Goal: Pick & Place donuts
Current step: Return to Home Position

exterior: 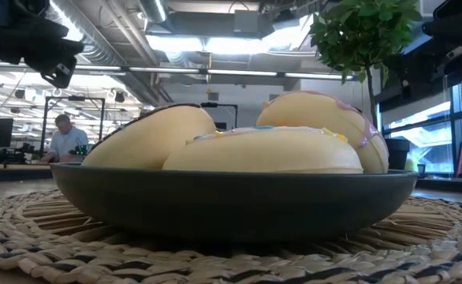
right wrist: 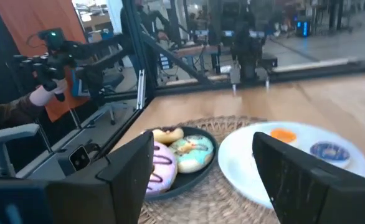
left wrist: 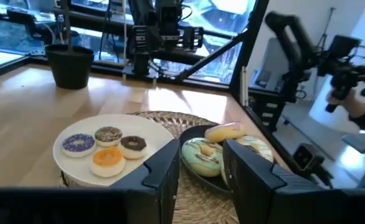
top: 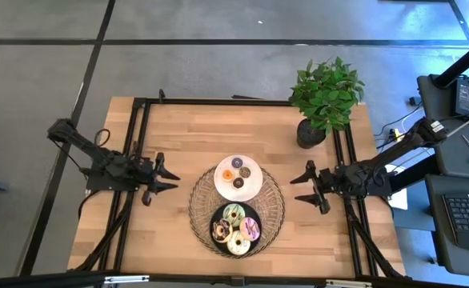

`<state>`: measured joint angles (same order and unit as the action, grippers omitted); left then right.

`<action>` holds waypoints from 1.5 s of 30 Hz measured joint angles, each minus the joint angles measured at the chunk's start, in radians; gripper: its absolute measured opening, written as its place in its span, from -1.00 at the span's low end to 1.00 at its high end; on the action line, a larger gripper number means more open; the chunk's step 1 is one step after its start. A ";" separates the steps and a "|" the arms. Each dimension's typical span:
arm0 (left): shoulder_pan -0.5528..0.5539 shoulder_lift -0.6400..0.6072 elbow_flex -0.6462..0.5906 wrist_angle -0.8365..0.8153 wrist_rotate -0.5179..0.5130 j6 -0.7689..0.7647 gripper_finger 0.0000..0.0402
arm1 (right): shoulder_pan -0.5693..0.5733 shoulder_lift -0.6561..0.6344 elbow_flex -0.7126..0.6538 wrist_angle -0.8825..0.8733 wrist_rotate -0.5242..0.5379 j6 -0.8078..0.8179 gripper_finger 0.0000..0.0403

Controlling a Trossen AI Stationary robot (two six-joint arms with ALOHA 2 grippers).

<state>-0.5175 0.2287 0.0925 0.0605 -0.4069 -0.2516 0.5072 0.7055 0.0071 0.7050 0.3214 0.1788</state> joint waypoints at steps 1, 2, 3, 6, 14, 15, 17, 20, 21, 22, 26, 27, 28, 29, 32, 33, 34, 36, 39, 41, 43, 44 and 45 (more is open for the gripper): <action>0.000 -0.039 0.000 -0.031 0.005 0.001 -0.41 | 0.000 -0.012 0.000 -0.005 0.000 -0.009 0.36; 0.000 -0.077 0.000 -0.058 0.007 0.001 -0.42 | 0.000 -0.026 0.000 -0.012 0.000 -0.023 0.36; 0.000 -0.114 0.000 -0.083 0.007 0.003 -0.42 | -0.001 -0.041 0.000 -0.025 0.000 -0.029 0.36; 0.000 -0.222 0.000 -0.166 0.007 0.031 -0.42 | -0.021 -0.097 0.000 -0.109 0.000 -0.025 0.36; 0.013 -0.228 0.012 -0.237 0.009 0.041 -0.42 | -0.109 -0.302 0.000 -0.292 -0.032 -0.013 0.36; 0.016 -0.228 0.012 -0.235 0.014 0.047 -0.42 | -0.119 -0.327 0.000 -0.311 -0.044 -0.014 0.36; 0.027 -0.228 0.020 -0.249 0.005 0.053 -0.42 | -0.139 -0.379 0.000 -0.353 -0.060 -0.015 0.36; 0.053 -0.228 0.039 -0.280 -0.001 0.063 -0.41 | -0.165 -0.449 0.000 -0.430 -0.079 -0.016 0.36; 0.062 -0.228 0.048 -0.281 -0.001 0.071 -0.41 | -0.172 -0.472 0.000 -0.454 -0.081 -0.016 0.36; 0.071 -0.228 0.055 -0.283 -0.001 0.080 -0.40 | -0.179 -0.498 0.000 -0.481 -0.082 -0.016 0.36; 0.105 -0.228 0.091 -0.292 0.000 0.133 -0.40 | -0.202 -0.587 0.000 -0.570 -0.090 -0.002 0.36; 0.115 -0.228 0.100 -0.285 0.001 0.145 -0.41 | -0.206 -0.608 0.000 -0.585 -0.098 -0.001 0.36; 0.124 -0.228 0.105 -0.285 0.004 0.156 -0.41 | -0.209 -0.628 0.000 -0.600 -0.108 -0.002 0.36; 0.134 -0.228 0.109 -0.288 0.016 0.165 -0.41 | -0.213 -0.645 0.000 -0.611 -0.116 -0.003 0.36; 0.164 -0.228 0.113 -0.262 0.065 0.185 -0.40 | -0.218 -0.696 0.000 -0.651 -0.116 -0.026 0.36; 0.175 -0.228 0.111 -0.257 0.081 0.184 -0.40 | -0.219 -0.706 0.000 -0.652 -0.119 -0.035 0.36; 0.186 -0.228 0.104 -0.247 0.102 0.178 -0.40 | -0.222 -0.705 0.000 -0.642 -0.128 -0.045 0.36; 0.207 -0.229 0.074 -0.206 0.155 0.169 -0.40 | -0.227 -0.705 0.000 -0.643 -0.140 -0.054 0.36; 0.237 -0.229 0.025 -0.149 0.212 0.161 -0.42 | -0.235 -0.705 0.000 -0.652 -0.140 -0.049 0.36; 0.255 -0.229 0.011 -0.145 0.226 0.152 -0.42 | -0.237 -0.705 0.000 -0.650 -0.140 -0.048 0.36; 0.274 -0.229 -0.003 -0.129 0.228 0.136 -0.42 | -0.237 -0.705 0.000 -0.651 -0.140 -0.033 0.36; 0.282 -0.229 -0.013 -0.118 0.235 0.126 -0.42 | -0.237 -0.705 0.000 -0.651 -0.141 -0.030 0.36; 0.290 -0.229 -0.026 -0.106 0.251 0.118 -0.42 | -0.237 -0.705 0.000 -0.652 -0.141 -0.028 0.36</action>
<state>-0.2276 -0.0002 0.0661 -0.0451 -0.1554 -0.1336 0.2699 0.0010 0.0067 0.0527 0.1809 0.1505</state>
